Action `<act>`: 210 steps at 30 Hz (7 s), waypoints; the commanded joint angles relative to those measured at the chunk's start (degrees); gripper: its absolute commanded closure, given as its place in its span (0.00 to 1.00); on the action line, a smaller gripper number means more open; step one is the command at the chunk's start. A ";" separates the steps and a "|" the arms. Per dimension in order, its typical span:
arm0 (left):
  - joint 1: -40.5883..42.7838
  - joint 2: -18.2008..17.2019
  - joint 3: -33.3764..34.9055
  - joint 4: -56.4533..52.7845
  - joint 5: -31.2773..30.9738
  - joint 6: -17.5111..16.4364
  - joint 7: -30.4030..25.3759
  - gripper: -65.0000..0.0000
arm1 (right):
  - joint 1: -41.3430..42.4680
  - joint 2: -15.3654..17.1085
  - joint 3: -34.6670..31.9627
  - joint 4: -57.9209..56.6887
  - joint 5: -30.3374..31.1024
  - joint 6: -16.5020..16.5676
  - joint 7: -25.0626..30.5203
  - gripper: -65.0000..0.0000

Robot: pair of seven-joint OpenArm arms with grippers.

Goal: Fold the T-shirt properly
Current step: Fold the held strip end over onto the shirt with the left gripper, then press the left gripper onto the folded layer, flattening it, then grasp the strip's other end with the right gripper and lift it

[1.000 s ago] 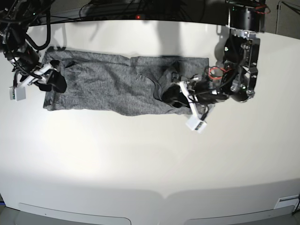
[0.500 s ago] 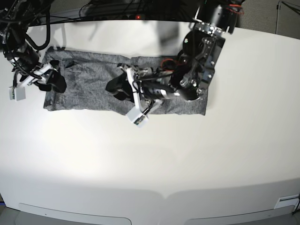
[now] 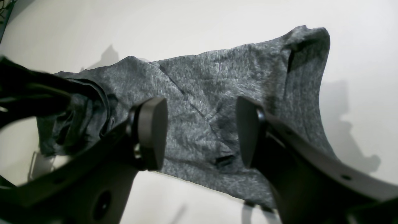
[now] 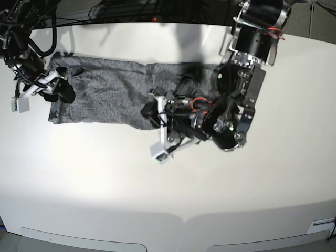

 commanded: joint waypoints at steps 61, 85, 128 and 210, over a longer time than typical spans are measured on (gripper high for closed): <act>7.37 -3.23 0.02 3.15 27.47 7.63 -6.78 0.71 | 0.37 0.81 0.33 1.16 1.11 0.30 1.81 0.46; 21.33 -0.68 0.04 10.14 19.41 7.63 -15.06 0.75 | 4.15 0.79 0.33 1.16 1.14 0.30 1.14 0.46; 18.91 -9.35 0.02 10.16 19.89 7.58 -19.23 0.75 | 7.26 9.38 0.35 -14.58 -13.09 0.30 4.68 0.46; 29.09 -19.19 -0.04 34.51 42.51 17.38 -9.18 0.75 | 30.42 -2.82 -37.94 -31.61 24.92 0.30 -14.16 1.00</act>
